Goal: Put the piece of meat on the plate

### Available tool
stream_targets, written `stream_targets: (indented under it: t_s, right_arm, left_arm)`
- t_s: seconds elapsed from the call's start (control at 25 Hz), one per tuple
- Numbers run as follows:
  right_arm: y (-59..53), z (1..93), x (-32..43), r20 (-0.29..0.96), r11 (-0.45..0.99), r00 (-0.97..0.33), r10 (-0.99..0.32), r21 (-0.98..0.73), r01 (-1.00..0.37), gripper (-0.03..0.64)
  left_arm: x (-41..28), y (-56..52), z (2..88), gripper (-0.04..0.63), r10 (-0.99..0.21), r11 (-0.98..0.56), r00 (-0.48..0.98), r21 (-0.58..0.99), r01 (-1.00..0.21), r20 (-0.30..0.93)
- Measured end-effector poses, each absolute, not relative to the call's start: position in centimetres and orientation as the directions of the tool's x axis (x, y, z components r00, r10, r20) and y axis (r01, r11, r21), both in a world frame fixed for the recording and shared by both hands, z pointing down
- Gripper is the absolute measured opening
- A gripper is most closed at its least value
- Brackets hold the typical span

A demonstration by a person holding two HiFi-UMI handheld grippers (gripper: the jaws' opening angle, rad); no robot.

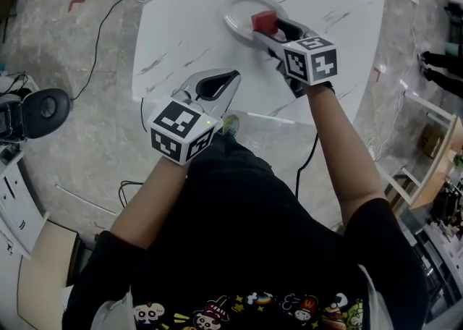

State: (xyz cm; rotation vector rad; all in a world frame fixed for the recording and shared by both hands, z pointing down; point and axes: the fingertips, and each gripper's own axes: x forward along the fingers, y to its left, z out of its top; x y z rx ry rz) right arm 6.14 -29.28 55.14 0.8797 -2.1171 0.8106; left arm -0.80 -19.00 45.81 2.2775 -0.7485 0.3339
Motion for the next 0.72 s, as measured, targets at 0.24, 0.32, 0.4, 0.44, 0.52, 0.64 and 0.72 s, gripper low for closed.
stream_targets:
  t_s: [0.24,0.32,0.4,0.44,0.52,0.64,0.72]
  right_arm:
    - [-30.3,55.9,5.5,0.817,0.606,-0.503,-0.281,-0.255,-0.754,0.293]
    - [-30.7,56.0,5.2,0.823,0.615,-0.499,-0.272,-0.250,-0.748,0.295]
    - [-31.1,56.2,5.1,0.831,0.624,-0.494,-0.255,-0.249,-0.741,0.295]
    - [-31.2,56.3,5.1,0.838,0.628,-0.489,-0.242,-0.248,-0.737,0.295]
    - [-31.2,56.5,5.0,0.855,0.637,-0.472,-0.213,-0.244,-0.731,0.295]
    - [-31.1,56.6,4.7,0.879,0.651,-0.442,-0.177,-0.232,-0.722,0.295]
    - [-31.0,56.6,4.5,0.892,0.655,-0.429,-0.145,-0.238,-0.717,0.295]
  left_arm:
    - [-2.1,-18.9,47.2,0.000,-0.427,-0.554,0.784,0.554,-0.621,0.451]
    - [-2.5,-18.9,47.7,0.000,-0.428,-0.544,0.780,0.558,-0.626,0.457]
    - [-2.7,-19.1,47.9,0.000,-0.429,-0.539,0.778,0.561,-0.628,0.459]
    - [-2.8,-19.1,47.9,0.000,-0.430,-0.537,0.778,0.562,-0.629,0.459]
    - [-2.9,-19.2,47.9,0.000,-0.431,-0.536,0.778,0.564,-0.629,0.458]
    - [-3.0,-19.2,47.8,0.000,-0.433,-0.540,0.781,0.564,-0.625,0.450]
    - [-2.9,-19.1,47.7,0.000,-0.433,-0.543,0.784,0.565,-0.621,0.446]
